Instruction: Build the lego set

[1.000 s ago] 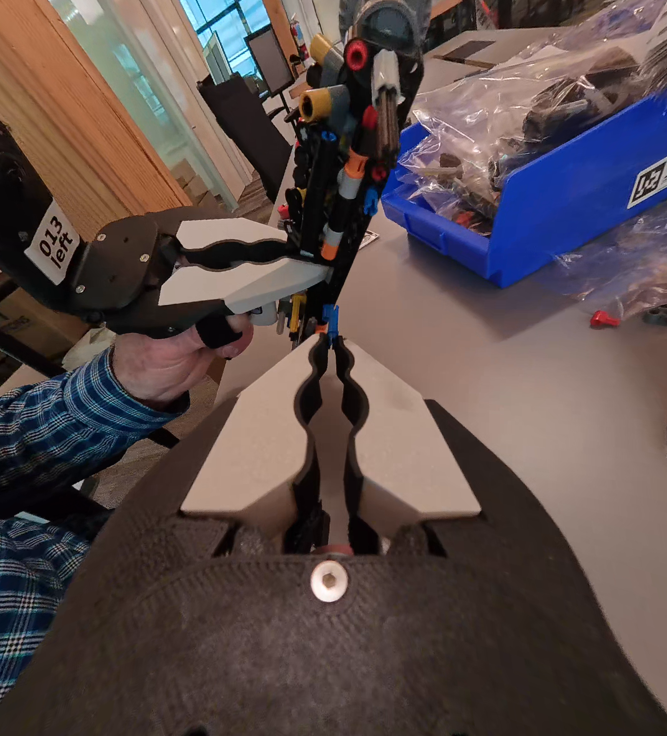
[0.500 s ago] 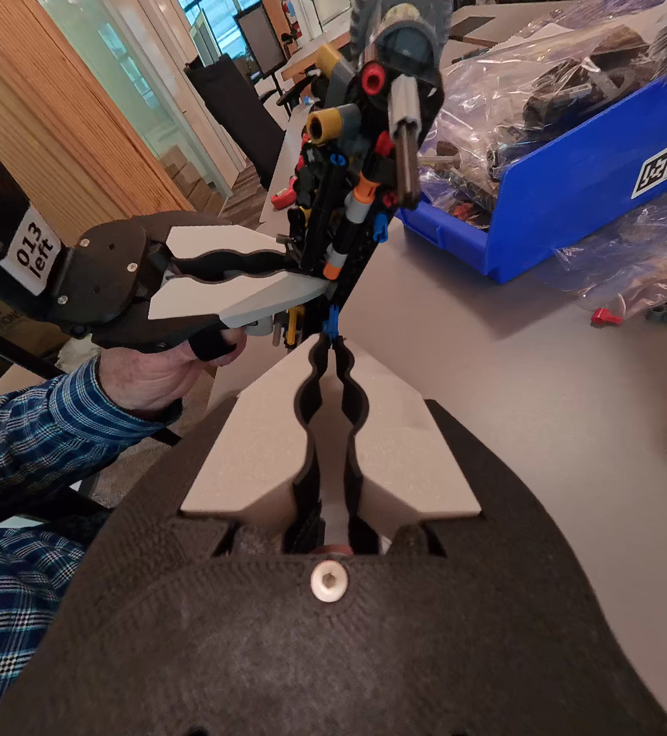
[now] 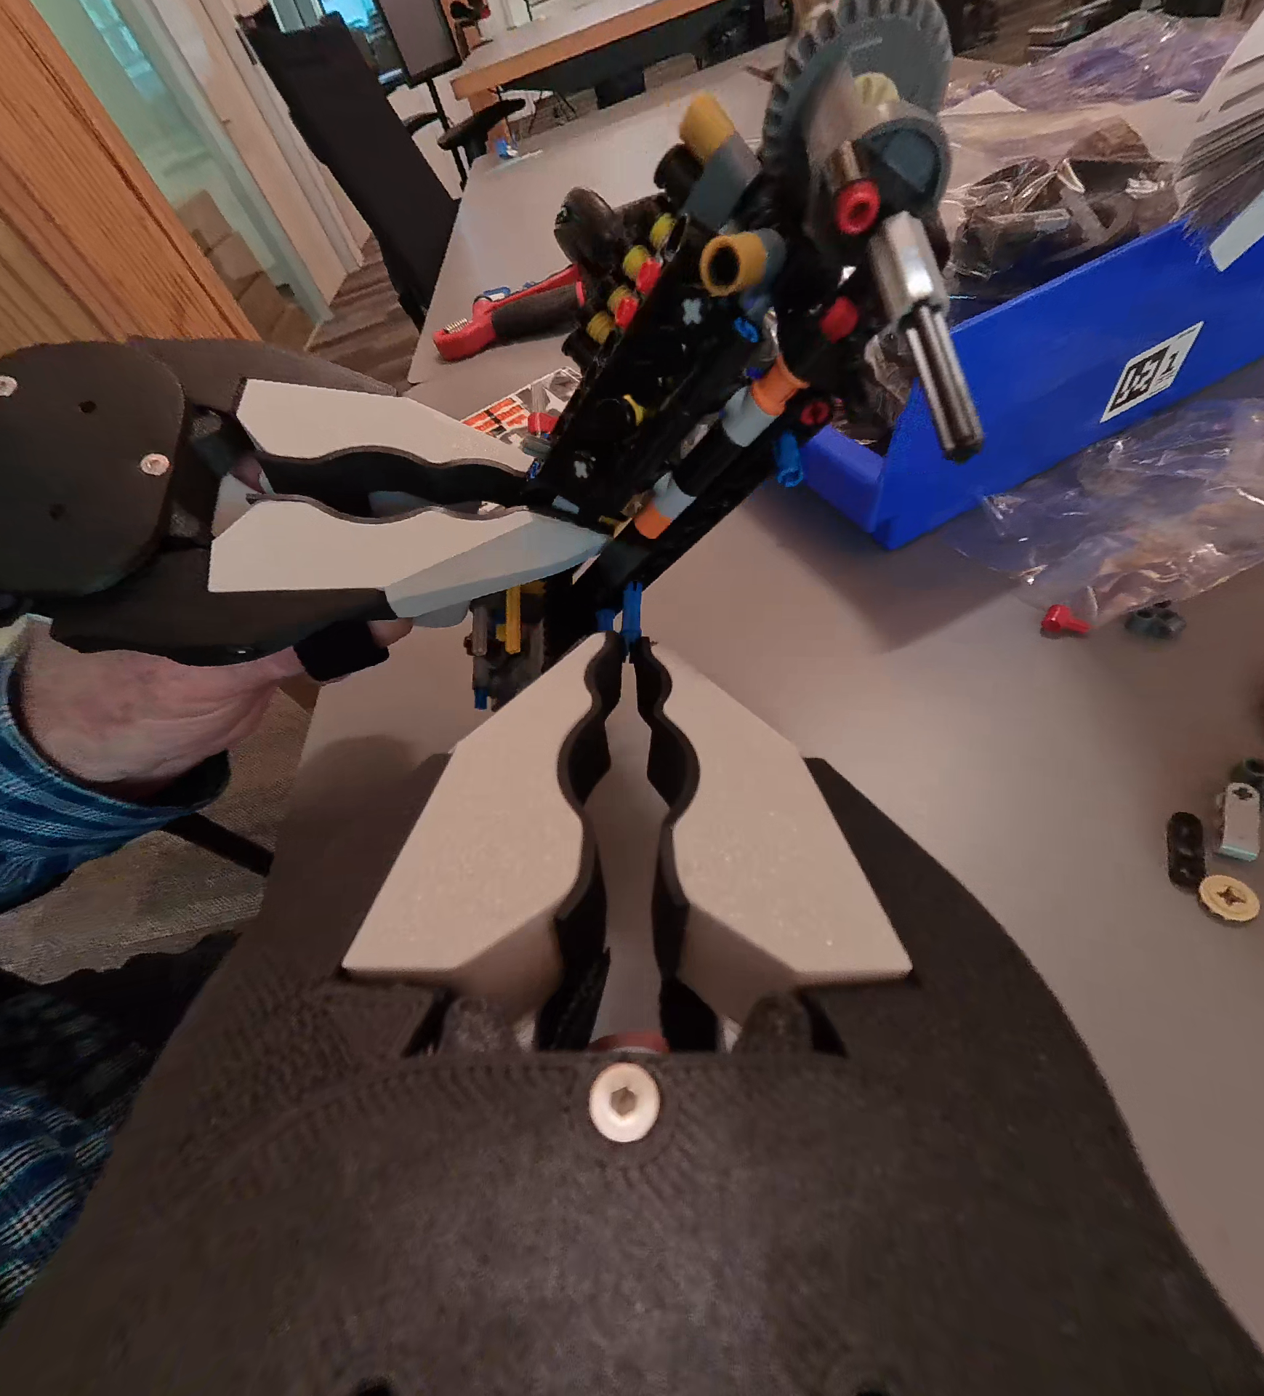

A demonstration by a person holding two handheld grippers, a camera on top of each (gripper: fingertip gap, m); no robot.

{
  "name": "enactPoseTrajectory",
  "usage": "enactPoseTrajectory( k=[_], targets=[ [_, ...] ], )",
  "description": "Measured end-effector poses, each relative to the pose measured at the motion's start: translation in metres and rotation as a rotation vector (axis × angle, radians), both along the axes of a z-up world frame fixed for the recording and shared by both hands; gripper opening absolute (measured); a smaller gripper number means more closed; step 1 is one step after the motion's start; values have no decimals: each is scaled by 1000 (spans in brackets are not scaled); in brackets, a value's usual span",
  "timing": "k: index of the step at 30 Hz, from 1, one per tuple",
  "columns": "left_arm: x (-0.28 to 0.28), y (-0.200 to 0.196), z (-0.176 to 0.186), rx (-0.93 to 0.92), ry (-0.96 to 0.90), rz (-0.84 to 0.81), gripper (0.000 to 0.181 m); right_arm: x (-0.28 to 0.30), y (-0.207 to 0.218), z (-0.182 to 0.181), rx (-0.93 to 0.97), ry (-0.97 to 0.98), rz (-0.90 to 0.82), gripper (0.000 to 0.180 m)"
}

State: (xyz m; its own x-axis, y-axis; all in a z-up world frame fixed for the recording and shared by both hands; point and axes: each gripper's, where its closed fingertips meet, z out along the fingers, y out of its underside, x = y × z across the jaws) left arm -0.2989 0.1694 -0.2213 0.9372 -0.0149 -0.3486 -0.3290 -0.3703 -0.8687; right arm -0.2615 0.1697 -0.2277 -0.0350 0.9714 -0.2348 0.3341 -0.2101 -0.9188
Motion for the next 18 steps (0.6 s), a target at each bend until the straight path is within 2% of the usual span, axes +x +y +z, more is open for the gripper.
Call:
enactPoseTrajectory(
  k=[3,18],
  targets=[
    [-2,-3,-6,-26,-35,24,5,-2,-2,-5,44,-6,-12,0],
    [-4,-10,-29,-107,-41,19,5,-5,-8,-31,14,-43,88,0]
  ],
)
